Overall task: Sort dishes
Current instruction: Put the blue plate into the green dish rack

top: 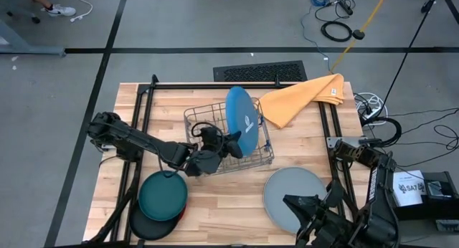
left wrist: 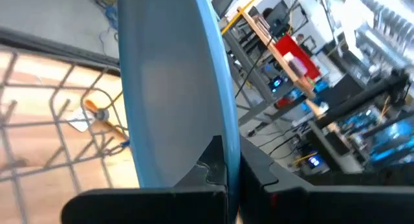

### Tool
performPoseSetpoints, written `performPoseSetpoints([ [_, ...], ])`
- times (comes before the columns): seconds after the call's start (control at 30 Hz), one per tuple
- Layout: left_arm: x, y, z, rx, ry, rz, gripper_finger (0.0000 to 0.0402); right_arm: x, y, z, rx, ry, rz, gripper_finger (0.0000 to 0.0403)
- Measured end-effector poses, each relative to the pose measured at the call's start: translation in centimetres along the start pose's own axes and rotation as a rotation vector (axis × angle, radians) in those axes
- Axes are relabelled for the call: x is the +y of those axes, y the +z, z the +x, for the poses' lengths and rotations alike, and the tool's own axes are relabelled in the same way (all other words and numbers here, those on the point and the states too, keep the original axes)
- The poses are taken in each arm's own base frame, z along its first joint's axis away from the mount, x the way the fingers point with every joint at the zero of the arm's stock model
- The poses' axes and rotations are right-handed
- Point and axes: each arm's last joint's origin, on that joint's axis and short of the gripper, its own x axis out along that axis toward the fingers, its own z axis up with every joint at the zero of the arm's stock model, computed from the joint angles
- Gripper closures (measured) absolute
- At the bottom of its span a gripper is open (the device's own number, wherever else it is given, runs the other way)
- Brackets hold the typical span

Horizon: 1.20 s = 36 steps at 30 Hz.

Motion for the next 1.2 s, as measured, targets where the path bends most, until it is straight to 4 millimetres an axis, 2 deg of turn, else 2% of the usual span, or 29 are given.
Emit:
performPoseSetpoints([
  [0.23, 0.8, -1.7, 1.6, 0.057, 0.009, -0.061, 0.0397, 0.4, 0.0, -0.2, -0.005, 0.002, -0.011, 0.0374],
  [0.8, 1.5, -3.1, 2.3, 0.07, 0.027, -0.056, 0.0384, 0.4, 0.0, -0.4, -0.008, 0.005, -0.002, 0.0374],
  [1.0, 1.2, -3.0, 2.3, 0.067, 0.008, -0.072, 0.0381, 0.5, 0.1, -0.4, -0.008, 0.005, 0.008, 0.0374],
  [1.2, -0.1, -2.6, 2.3, 0.091, -0.116, -0.008, 0.0375, 0.5, 0.1, -0.4, -0.008, 0.005, 0.017, 0.0374],
])
